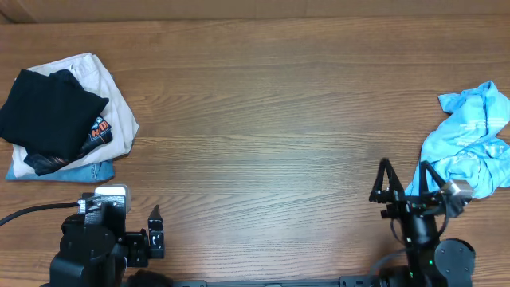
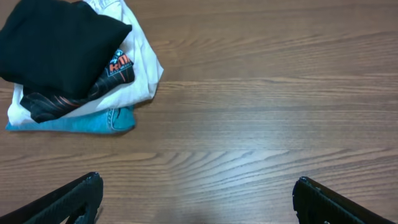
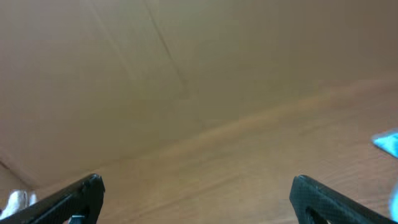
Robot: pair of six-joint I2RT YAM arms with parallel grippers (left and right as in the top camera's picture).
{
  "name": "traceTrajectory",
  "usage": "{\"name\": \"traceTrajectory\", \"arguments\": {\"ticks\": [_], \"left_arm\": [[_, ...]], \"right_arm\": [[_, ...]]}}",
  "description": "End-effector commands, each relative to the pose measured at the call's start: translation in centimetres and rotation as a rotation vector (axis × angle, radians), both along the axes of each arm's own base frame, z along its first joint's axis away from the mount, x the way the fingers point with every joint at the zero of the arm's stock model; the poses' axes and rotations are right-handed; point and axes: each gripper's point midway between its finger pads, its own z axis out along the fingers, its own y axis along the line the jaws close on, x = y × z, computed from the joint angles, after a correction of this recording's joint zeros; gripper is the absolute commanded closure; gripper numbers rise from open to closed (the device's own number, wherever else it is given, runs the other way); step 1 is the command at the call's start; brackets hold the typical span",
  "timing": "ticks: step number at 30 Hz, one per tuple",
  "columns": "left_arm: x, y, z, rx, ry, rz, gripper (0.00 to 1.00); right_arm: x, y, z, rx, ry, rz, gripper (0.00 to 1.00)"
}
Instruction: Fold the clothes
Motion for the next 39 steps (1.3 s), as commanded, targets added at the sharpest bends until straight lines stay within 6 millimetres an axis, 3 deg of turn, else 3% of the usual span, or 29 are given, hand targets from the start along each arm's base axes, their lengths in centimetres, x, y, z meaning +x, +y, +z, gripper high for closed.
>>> {"name": "traceTrajectory", "arguments": {"ticks": [1, 5, 8, 9, 11, 39], "left_arm": [[0.0, 0.2, 0.1, -0.003, -0.009, 0.013, 0.00], [0.0, 0.2, 0.1, -0.003, -0.009, 0.013, 0.00], [0.0, 0.2, 0.1, -0.003, -0.009, 0.013, 0.00], [0.0, 0.2, 0.1, -0.003, -0.009, 0.013, 0.00], [0.0, 0.2, 0.1, -0.003, -0.009, 0.014, 0.00], [-0.2, 0.3, 0.3, -0.008, -0.025, 0.014, 0.00]], "right_arm": [[0.9, 0.4, -1.0, -0.093, -0.056, 0.014, 0.00], [1.6, 0.4, -2.6, -0.250, -0.081, 0.002, 0.00], [2.4, 0.3, -6.2, -0.277, -0.009, 0.002, 0.00], [2.6, 0.3, -8.4, -0.230, 0.048, 0.013, 0.00], [2.6, 0.6, -7.8, -0.229, 0.024, 0.028, 0.00], [2.6, 0.6, -8.1, -0.230, 0.039, 0.030, 0.00]]}}
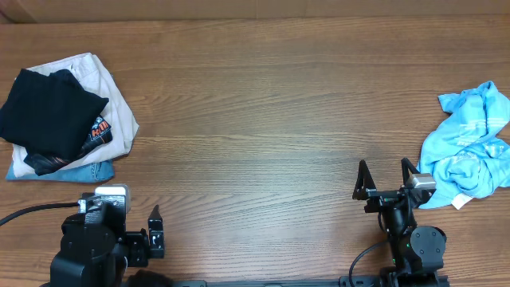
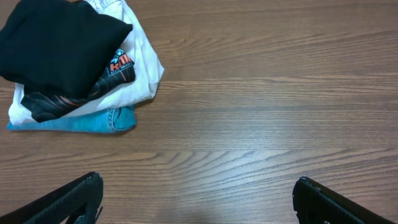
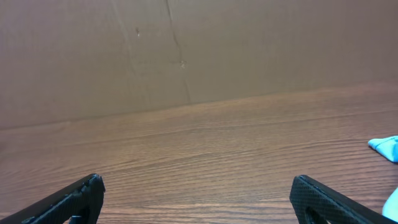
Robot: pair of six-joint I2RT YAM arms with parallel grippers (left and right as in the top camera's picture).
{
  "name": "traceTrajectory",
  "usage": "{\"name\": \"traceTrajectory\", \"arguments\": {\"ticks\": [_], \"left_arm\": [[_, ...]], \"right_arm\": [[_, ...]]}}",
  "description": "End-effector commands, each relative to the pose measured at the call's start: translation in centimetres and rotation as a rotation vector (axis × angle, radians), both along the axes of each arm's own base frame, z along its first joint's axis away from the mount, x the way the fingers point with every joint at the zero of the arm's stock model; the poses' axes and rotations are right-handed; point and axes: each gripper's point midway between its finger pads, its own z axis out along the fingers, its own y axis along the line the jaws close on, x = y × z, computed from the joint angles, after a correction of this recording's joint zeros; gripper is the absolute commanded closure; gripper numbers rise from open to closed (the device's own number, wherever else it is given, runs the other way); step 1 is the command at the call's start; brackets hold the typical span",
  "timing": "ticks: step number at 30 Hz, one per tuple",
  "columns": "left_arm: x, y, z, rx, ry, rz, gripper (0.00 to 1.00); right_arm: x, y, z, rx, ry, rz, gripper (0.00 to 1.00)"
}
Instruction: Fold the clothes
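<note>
A crumpled light-blue shirt lies at the table's right edge; a corner of it shows in the right wrist view. At the left a stack of folded clothes has a black garment on top, white and blue ones beneath, also seen as the stack. My right gripper stands open near the front edge, just left of the blue shirt, holding nothing. My left gripper is open at the front left, below the stack, with bare wood between its fingers.
The wooden table runs wide between the two piles. A brown cardboard wall stands behind the table's far edge. Both arm bases sit at the front edge.
My right gripper has moved a little left and back toward its base and now looks level across the table. The left arm and both piles of clothes are unchanged.
</note>
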Motion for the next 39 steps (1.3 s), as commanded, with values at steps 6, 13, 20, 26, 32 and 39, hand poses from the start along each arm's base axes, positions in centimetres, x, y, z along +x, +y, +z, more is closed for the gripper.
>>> {"name": "traceTrajectory", "arguments": {"ticks": [6, 13, 20, 26, 32, 39], "left_arm": [[-1.4, 1.6, 0.2, -0.023, -0.057, 0.096, 0.00], [0.4, 0.9, -0.7, -0.038, -0.281, 0.049, 0.00], [5.5, -1.8, -6.3, -0.041, -0.478, -0.126, 0.00], [8.2, -2.7, -7.9, -0.060, -0.607, -0.182, 0.00], [9.9, -2.8, -9.6, 0.044, -0.733, -0.225, 0.00], [9.9, -2.8, -11.5, 0.021, -0.652, -0.223, 0.00]], "right_arm": [[0.0, -0.1, -0.1, -0.003, -0.008, 0.000, 0.00], [0.0, -0.1, -0.1, -0.003, -0.008, 0.000, 0.00], [0.0, -0.1, -0.1, -0.003, -0.008, 0.000, 0.00], [0.0, -0.1, -0.1, -0.003, -0.008, 0.000, 0.00], [0.0, -0.1, -0.1, -0.003, -0.008, 0.000, 0.00], [0.0, -0.1, -0.1, -0.003, -0.008, 0.000, 0.00]]}}
